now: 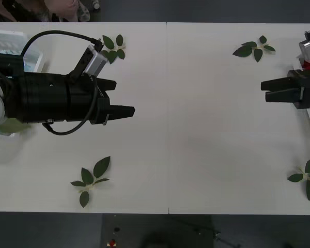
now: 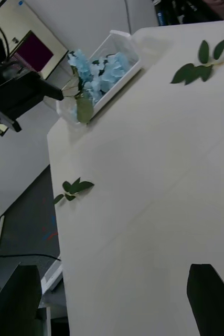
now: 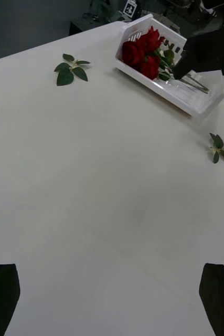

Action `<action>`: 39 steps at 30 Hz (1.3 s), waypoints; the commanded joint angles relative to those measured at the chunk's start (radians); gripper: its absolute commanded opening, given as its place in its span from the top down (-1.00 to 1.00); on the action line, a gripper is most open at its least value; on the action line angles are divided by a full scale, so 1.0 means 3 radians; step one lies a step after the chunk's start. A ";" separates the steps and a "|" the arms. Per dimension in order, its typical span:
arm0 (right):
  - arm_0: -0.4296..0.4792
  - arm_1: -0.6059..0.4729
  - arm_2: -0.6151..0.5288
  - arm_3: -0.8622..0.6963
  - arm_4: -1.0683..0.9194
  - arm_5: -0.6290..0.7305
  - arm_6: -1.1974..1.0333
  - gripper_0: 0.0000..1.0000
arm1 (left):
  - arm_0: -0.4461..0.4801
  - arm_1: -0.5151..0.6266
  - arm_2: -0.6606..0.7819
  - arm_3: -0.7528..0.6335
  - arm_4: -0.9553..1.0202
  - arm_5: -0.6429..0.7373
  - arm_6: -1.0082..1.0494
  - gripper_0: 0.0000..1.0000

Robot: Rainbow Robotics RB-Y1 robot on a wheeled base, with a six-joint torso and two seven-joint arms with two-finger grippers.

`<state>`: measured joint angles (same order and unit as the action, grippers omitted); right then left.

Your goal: Put the red flowers into the right box and the blue flowers into the left box

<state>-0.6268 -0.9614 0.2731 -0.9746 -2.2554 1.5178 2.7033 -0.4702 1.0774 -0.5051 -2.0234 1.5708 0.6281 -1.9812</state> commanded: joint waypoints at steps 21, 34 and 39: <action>0.0770 -0.0380 0.0015 -0.2504 -0.0571 -0.1516 0.0006 -0.60 | 0.0018 -0.0017 0.0006 -0.0015 0.0031 -0.0007 -0.0100 -1.00; 0.0801 -0.0799 0.0117 -0.2974 -0.0817 -0.1802 0.0006 -0.60 | 0.0018 -0.0017 0.0006 -0.0015 0.0031 -0.0007 -0.0100 -1.00; 0.0821 -0.0799 0.0158 -0.3061 -0.0811 -0.1950 0.0006 -0.61 | 0.0018 -0.0017 0.0006 -0.0015 0.0031 -0.0007 -0.0100 -1.00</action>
<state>-0.3732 -1.1853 0.3260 -1.8608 -2.4947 0.9411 2.7033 -0.4701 1.0774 -0.5052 -2.0227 1.5712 0.6281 -1.9812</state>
